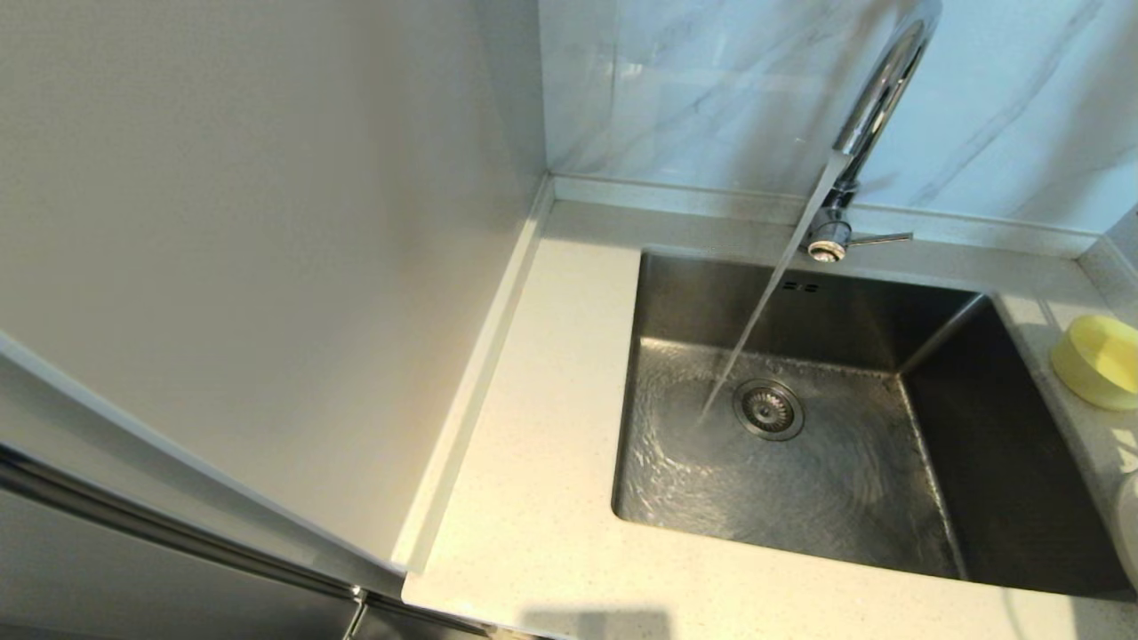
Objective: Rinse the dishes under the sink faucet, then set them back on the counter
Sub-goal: Place the chopsticks on the bowl
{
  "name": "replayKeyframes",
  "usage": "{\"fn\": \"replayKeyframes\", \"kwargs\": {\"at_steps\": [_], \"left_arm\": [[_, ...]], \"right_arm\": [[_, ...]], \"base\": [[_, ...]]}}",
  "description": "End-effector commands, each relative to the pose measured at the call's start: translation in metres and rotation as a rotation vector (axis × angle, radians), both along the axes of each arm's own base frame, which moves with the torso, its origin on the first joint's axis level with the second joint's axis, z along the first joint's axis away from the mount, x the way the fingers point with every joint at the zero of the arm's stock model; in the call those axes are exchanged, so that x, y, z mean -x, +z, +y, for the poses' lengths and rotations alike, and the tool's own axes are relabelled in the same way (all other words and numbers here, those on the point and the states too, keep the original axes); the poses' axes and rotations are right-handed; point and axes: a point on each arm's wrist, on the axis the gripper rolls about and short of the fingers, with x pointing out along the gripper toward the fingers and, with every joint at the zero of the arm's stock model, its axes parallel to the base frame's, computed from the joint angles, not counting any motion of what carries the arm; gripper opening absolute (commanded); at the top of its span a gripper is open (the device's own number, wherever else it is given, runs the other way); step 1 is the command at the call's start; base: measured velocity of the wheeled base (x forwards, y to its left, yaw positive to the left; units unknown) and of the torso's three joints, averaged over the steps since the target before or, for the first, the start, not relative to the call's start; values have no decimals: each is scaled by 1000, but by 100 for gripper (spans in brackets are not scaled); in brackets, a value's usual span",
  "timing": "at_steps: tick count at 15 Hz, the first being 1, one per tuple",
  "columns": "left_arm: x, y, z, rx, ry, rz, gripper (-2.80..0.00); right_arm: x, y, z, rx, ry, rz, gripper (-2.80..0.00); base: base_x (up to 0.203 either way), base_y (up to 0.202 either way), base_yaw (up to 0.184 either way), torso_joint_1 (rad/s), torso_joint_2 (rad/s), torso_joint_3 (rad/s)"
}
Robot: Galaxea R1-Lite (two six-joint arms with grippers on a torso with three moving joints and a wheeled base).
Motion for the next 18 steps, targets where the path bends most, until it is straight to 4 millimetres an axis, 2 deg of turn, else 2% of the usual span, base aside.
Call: {"fn": "replayKeyframes", "kwargs": {"at_steps": [1,5,9,18], "left_arm": [[0,0,0,0,1,0,-280],[0,0,0,0,1,1,-280],[0,0,0,0,1,0,-280],[0,0,0,0,1,0,-280]], "right_arm": [[-20,-20,-19,-41,-18,65,-280],[-50,-52,-34,-61,-22,106,-280],[-73,-69,-46,-23,-65,37,-280],[-69,-50,-45,20,-67,-47,-280]], "base": [[0,0,0,0,0,0],[0,0,0,0,0,0],[0,0,0,0,0,0],[0,0,0,0,0,0]]}}
